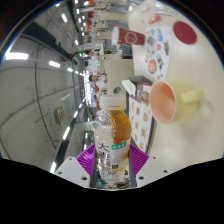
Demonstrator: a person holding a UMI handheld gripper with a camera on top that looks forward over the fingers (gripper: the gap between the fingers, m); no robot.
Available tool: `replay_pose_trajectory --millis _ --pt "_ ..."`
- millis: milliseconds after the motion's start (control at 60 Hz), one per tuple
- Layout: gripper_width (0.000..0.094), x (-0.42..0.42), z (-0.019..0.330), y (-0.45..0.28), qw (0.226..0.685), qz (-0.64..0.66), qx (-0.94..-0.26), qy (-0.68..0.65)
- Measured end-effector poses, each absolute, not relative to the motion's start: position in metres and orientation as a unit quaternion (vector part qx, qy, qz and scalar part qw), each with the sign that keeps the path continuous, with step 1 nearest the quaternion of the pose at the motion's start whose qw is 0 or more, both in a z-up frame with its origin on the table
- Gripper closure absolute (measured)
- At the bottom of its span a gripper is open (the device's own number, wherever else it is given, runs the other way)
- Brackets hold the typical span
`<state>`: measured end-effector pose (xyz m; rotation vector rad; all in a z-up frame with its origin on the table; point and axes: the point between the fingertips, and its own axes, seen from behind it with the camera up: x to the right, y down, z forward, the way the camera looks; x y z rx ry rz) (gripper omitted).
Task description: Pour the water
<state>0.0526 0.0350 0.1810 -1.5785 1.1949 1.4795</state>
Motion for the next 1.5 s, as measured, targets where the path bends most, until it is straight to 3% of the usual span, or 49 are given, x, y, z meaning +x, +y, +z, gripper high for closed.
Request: replay_pose_trajectory --millis 117,233,367,433,683,700,933,1050,1183,1317,1500 --pt "0.0485 0.082 0.218 0.036 0.437 0.462 -0.696 0.333" --pt "0.0483 0.134 0.263 0.039 0.547 0.328 -0.742 0.207" --pt "0.0485 0.201 0.286 0.034 0.623 0.173 -0.756 0.102" --pt "0.0484 0.237 0.275 0.037 0.635 0.103 -0.762 0.074" --pt "0.0486 0.339 0.161 0.019 0.585 -0.030 -0.809 0.046" --pt "0.0486 0.340 0.141 0.023 0.583 -0.035 -0.811 0.044" --pt "0.0471 0.370 0.067 0.002 0.548 -0.045 -0.834 0.049" --pt "0.0460 0.373 0.069 -0.008 0.571 -0.038 -0.817 0.064" --pt "0.0372 0.373 0.064 -0.006 0.554 -0.039 -0.828 0.075" --pt "0.0086 0.365 0.059 -0.025 0.502 -0.024 -0.858 0.109" --pt "0.0089 0.343 0.084 -0.083 0.464 -0.035 -0.877 0.124"
